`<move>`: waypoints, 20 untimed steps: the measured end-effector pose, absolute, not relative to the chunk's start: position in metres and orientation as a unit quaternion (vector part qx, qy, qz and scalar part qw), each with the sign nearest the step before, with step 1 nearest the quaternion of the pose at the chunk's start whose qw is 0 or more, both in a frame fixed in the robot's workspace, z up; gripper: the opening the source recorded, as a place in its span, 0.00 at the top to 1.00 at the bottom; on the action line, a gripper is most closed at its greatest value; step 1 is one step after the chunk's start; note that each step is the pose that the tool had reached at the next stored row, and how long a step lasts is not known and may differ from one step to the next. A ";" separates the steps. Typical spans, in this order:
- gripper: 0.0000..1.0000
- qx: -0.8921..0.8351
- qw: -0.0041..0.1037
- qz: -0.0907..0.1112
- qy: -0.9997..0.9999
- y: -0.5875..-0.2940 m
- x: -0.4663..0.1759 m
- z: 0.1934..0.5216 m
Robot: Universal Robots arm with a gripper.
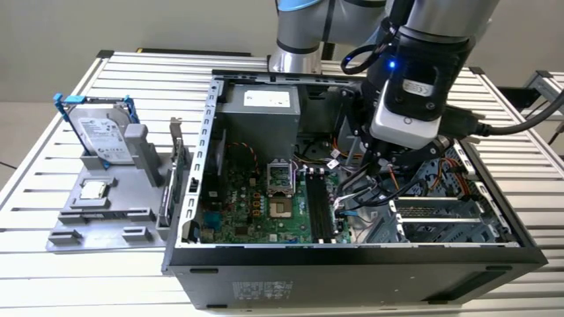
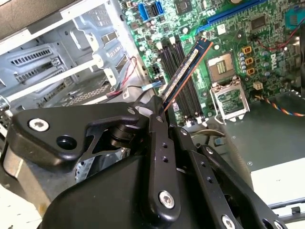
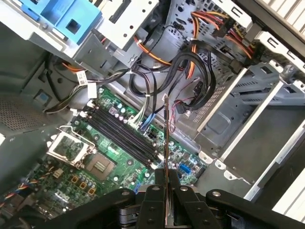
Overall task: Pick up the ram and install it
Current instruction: 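Insert the ram into the slot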
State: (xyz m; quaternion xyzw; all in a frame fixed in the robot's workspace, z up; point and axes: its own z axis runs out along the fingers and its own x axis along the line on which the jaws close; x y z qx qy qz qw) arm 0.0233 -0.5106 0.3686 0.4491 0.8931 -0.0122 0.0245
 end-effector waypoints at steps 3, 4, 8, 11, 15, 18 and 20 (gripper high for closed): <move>1.00 0.439 0.025 -0.012 0.898 -0.511 0.023 0.369; 1.00 0.435 0.025 -0.013 0.900 -0.511 0.023 0.369; 1.00 0.421 0.026 -0.013 0.907 -0.510 0.023 0.369; 1.00 0.410 0.026 -0.013 0.911 -0.510 0.023 0.369; 1.00 0.396 0.027 -0.013 0.918 -0.510 0.023 0.369; 1.00 0.385 0.027 -0.014 0.923 -0.510 0.023 0.369; 1.00 0.377 0.027 -0.014 0.926 -0.510 0.023 0.369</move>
